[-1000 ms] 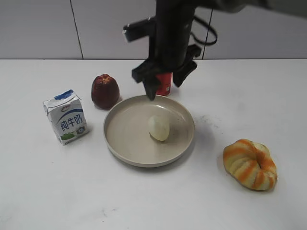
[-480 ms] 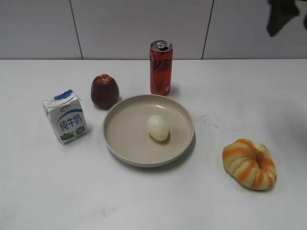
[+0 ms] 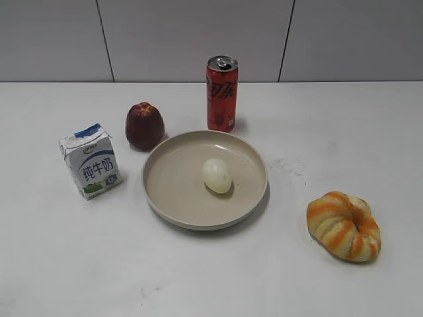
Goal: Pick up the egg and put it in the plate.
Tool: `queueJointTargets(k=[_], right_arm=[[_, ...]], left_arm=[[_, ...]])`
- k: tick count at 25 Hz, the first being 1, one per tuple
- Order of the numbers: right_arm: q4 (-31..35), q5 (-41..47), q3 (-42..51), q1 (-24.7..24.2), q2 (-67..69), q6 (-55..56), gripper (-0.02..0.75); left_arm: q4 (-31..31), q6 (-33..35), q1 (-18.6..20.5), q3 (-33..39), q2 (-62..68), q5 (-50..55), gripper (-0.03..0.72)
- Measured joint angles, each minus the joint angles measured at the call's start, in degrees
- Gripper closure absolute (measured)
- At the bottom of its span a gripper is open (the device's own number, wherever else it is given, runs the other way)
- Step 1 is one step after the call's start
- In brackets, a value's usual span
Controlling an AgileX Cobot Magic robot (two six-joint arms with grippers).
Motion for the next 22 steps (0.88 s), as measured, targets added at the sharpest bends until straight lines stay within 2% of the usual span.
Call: queueJointTargets(k=[12, 22], right_arm=[[1.1, -3.2, 19.8, 0.2, -36.4, -2.0, 0.141], [1.4, -3.4, 27.3, 0.3, -56.4, -5.5, 0.143]], left_arm=[[0.0, 0.0, 0.0, 0.0, 0.0, 0.0, 0.449], [0.0, 0.0, 0.0, 0.0, 0.0, 0.0, 0.449]])
